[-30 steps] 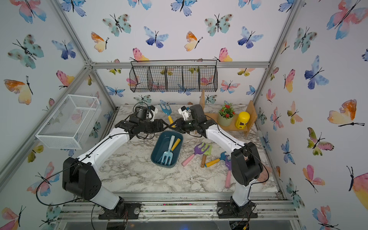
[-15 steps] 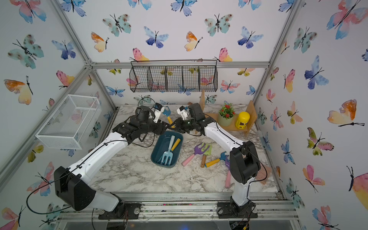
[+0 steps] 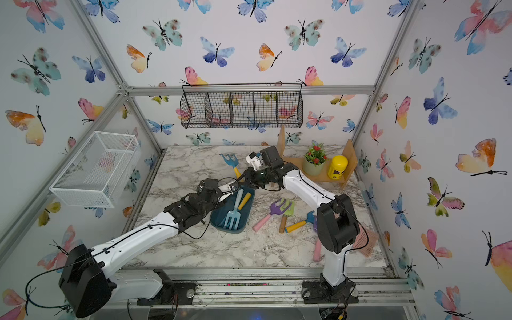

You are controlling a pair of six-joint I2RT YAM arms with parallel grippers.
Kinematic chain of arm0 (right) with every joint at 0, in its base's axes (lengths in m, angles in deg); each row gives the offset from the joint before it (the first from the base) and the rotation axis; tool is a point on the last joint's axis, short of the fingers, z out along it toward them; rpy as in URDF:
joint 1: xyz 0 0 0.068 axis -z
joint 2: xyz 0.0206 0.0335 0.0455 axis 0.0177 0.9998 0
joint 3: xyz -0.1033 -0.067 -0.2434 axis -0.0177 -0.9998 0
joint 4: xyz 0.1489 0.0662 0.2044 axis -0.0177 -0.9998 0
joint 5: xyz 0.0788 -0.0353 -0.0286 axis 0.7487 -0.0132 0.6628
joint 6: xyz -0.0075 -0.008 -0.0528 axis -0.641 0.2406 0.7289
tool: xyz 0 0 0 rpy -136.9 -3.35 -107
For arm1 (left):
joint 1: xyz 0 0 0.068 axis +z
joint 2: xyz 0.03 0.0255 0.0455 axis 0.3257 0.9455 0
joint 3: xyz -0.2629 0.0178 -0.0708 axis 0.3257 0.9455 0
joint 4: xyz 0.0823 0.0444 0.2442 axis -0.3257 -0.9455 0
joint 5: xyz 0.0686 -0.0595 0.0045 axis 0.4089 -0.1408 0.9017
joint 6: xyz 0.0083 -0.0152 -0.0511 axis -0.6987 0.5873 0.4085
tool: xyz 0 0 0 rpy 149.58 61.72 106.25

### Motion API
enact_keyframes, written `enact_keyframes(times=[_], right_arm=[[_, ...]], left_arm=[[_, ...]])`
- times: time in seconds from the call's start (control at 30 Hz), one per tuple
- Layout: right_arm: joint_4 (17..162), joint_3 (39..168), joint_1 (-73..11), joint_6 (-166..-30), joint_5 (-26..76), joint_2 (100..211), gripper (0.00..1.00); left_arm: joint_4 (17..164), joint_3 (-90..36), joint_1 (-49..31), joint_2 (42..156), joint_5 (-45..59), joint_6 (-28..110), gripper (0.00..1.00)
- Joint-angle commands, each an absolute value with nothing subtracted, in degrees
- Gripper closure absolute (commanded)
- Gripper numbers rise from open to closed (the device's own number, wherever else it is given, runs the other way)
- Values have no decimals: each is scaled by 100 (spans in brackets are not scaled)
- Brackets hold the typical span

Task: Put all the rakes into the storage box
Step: Adjust the rake.

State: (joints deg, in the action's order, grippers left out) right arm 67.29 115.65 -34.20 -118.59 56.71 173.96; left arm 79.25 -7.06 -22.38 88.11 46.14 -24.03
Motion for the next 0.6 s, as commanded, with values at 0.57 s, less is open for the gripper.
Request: enact_keyframes(times=[0.57], right_arm=[[5104,11253,-3554,-10571,6103,17016,84]], left_arm=[[9561,206,-2659,8772,5507,-4053,35]])
